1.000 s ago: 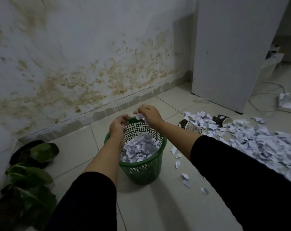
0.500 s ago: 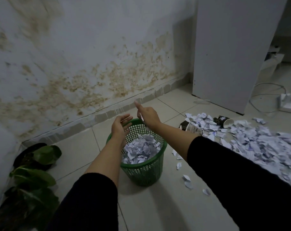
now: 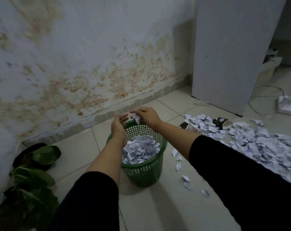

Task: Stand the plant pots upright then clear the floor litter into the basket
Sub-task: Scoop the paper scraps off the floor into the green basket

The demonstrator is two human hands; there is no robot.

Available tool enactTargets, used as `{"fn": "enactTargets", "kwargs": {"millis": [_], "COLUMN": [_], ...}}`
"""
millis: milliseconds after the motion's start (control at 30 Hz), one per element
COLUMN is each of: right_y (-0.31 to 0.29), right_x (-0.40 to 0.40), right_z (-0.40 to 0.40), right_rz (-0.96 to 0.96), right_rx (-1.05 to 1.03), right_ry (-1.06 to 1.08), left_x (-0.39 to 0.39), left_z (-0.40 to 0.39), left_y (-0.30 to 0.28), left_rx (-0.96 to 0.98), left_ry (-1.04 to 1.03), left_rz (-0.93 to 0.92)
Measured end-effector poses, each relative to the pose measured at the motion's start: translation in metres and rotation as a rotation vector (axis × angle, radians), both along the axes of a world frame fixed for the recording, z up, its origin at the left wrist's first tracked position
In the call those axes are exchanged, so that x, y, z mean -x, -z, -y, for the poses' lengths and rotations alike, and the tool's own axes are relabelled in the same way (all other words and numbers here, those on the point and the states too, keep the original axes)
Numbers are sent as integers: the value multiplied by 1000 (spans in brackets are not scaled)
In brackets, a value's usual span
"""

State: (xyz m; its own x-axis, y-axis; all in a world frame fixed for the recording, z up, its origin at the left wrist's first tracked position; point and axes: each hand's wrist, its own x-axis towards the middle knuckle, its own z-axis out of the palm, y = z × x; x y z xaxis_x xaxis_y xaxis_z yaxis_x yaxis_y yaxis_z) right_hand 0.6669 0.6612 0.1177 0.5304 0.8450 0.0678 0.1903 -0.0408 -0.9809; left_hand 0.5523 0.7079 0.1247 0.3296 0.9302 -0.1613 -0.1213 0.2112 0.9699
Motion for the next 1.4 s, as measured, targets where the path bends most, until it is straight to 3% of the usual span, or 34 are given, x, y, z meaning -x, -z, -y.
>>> {"fn": "enactTargets", "kwargs": {"millis": [167,333,567,700,967,1167,1300,1400], "right_y": [-4,-8,-32,-47,-52,-48,1,74], "right_x": [1,-2,-20,-56,-161,-219,-220,-187], "right_z": [11,14,38,74,217,361,451,519], "right_rz": [-90,-45,46,-13,68,195,273,236], "right_rx": [-51,-80,-79,-70,129,310,409,457], "right_ry": [-64,-58,68,178,504,713,904,985], "left_x": [1,-1,-36,-75,-171,-212,-217,-199], "left_z": [-1,-2,22,54,165,248,295,337], "left_y": [-3,-3,-13,-15,-2,22,70,118], "left_rx": [1,-24,-94,-162,-178,-263,-301,-550], "left_ry": [-8,-15,-7,94,417,717,787,875], "left_rz": [15,8,15,50,49,-68,-203,-369]}}
